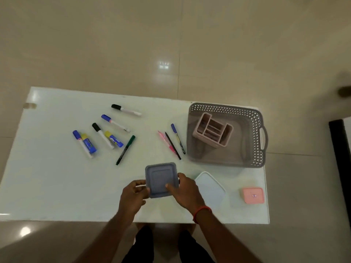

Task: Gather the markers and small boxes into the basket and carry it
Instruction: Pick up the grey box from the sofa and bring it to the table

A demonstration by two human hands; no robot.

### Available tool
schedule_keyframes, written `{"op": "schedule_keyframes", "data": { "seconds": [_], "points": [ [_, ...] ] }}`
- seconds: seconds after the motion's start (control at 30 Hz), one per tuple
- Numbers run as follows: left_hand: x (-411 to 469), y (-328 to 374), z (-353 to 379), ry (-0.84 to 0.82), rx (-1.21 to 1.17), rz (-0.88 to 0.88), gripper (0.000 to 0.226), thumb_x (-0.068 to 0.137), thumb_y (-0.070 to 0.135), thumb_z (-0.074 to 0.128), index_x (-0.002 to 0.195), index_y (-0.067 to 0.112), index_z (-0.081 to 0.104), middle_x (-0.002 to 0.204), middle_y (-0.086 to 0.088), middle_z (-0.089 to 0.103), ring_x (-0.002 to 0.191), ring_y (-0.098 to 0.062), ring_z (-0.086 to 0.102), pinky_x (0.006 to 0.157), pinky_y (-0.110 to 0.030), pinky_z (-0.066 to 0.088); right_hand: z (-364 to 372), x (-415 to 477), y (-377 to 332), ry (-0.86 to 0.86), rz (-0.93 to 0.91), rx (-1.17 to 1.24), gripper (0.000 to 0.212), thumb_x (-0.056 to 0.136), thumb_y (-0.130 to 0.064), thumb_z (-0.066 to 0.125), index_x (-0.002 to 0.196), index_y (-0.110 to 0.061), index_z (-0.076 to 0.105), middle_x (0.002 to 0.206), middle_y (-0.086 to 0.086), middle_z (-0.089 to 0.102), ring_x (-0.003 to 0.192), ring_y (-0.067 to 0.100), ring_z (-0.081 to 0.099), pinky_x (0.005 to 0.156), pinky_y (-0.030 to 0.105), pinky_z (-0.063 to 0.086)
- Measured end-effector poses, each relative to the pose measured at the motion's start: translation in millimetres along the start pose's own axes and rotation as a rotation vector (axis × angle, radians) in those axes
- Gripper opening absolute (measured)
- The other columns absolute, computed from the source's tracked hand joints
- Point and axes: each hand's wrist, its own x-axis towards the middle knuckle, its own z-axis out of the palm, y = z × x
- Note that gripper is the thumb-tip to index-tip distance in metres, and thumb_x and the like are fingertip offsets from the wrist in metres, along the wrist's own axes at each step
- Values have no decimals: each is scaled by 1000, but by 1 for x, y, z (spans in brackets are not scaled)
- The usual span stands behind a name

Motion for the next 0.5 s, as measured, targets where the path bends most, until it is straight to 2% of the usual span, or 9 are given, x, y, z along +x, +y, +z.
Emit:
{"op": "schedule_keyframes", "data": {
  "seconds": [0.13, 0.23, 0.4, 0.5],
  "points": [
    [31, -4, -9, -58, 156, 78, 16, 92, 12, 71, 106, 19, 67, 94, -5, 75, 85, -25, 74, 66, -28, 56, 21, 8, 6, 43, 93, -27, 51, 88, -56, 63, 114, -12, 62, 113, 8, 71, 102, 27, 66, 85, 38, 56],
    [47, -14, -15, -96, 293, 139, 14, 91, 16, 72, 104, 20, 68, 90, 2, 74, 77, -17, 73, 61, -19, 51, 35, 8, 5, 56, 147, -55, 54, 87, -60, 62, 110, -11, 67, 110, 8, 72, 100, 27, 67, 81, 35, 55],
    [68, -24, -11, -194, 481, 204, 14, 92, 25, 71, 100, 32, 63, 95, 7, 72, 84, -11, 70, 71, -21, 51, 13, 1, -7, 111, 182, -182, 60, 85, -70, 56, 117, -20, 66, 116, 2, 71, 107, 25, 66, 85, 34, 52],
    [73, -26, -2, -243, 495, 222, 18, 93, 24, 69, 96, 38, 59, 98, 10, 70, 87, -7, 68, 73, -20, 51, -30, -2, -17, 252, 134, -187, 57, 87, -69, 55, 126, -29, 62, 123, -4, 70, 112, 20, 65, 90, 32, 50]
  ]
}}
